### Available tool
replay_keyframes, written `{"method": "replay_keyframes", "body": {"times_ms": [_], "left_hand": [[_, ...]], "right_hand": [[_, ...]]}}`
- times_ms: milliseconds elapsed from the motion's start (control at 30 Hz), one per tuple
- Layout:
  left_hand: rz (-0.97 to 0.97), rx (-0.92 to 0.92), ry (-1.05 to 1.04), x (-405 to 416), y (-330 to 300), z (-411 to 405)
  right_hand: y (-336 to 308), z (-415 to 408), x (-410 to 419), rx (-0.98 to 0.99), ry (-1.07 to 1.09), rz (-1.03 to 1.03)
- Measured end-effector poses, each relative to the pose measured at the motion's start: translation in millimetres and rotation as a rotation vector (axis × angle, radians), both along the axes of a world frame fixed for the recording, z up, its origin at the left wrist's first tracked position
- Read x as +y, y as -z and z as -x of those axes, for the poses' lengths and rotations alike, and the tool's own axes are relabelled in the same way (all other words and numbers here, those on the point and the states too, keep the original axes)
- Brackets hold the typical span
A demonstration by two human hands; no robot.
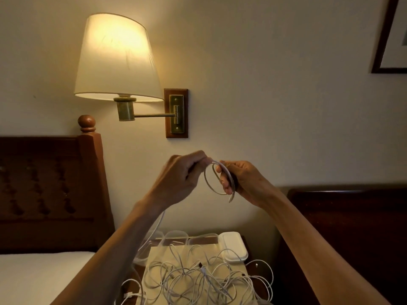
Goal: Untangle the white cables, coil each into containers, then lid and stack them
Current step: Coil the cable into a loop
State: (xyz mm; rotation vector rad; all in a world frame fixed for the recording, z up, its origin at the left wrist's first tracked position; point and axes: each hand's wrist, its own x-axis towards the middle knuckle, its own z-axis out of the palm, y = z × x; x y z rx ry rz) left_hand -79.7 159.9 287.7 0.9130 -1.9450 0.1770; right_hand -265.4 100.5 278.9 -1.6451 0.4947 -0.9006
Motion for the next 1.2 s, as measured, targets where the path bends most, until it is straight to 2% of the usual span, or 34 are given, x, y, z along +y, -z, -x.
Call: {"method": "replay_keyframes", "body": {"times_ms": [133,367,433,567,667,800,933,1067,1133,1200], "left_hand": [[-0.057,0.187,-0.082,-6.7,6.9,0.2],[-0.234,0.361,-0.113,-13.2,16.5,-1.5],[-0.347,0.446,-0.021,-10.0,16.9,-0.2],[-0.738,0.736,0.201,-6.6,14.9,-2.9],[-0.880,0.764,0.367,-7.5,11.4,-9.2],[-0.924,0.617,0.374,-6.7,7.2,-10.3],[-0.815,0.741,0.347,-9.7,3.3,-6.0],[-0.752,0.870,0.355,-16.8,6.2,-3.6],[-0.736,0.855,0.354,-18.7,6.6,-3.2],[-0.743,0.848,0.349,-20.5,7.6,-2.7]], "right_hand": [[-2.1,-4.9,11.5,0.006,-0.076,-0.061],[-1.4,-10.1,19.5,-0.065,-0.173,-0.248],[-3.0,-10.0,21.3,-0.098,-0.212,-0.290],[-11.2,-7.0,21.4,-0.141,-0.201,-0.288],[-12.5,-3.6,15.5,-0.107,-0.156,-0.279],[-11.3,-6.3,17.3,-0.085,-0.174,-0.295],[-13.2,-14.8,23.4,-0.169,-0.264,-0.310],[-9.2,-24.1,27.9,-0.293,-0.382,-0.410],[-6.0,-28.0,28.9,-0.332,-0.365,-0.412],[-5.1,-32.3,30.0,-0.345,-0.258,-0.354]]}}
